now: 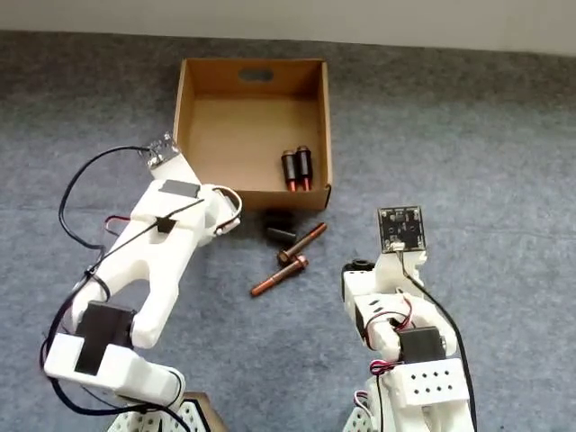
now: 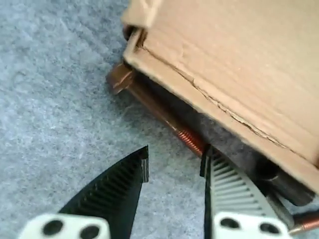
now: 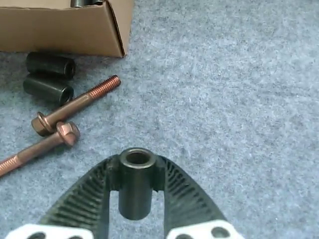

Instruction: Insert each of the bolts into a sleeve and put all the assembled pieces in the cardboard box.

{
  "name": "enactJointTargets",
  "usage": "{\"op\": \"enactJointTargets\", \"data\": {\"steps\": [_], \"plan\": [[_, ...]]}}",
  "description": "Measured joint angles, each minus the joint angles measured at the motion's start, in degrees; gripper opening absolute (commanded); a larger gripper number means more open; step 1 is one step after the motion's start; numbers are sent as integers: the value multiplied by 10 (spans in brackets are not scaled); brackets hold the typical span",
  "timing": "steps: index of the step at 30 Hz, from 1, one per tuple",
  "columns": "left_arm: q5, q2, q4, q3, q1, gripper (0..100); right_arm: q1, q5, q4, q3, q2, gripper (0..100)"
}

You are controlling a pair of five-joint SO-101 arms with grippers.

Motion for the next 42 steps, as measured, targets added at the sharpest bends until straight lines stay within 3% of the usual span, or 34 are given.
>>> {"op": "enactJointTargets", "data": {"steps": [9,20,35,42], "plan": [[78,0,0,-1,0,193,0,0,0,0,-1,7],[80,0,-62,26,0,192,0,0,0,0,-1,7],[82,-1,-69,52,0,191,0,0,0,0,-1,7],[-2,-2,-13,55,-2,191,0,0,0,0,-1,7]]}}
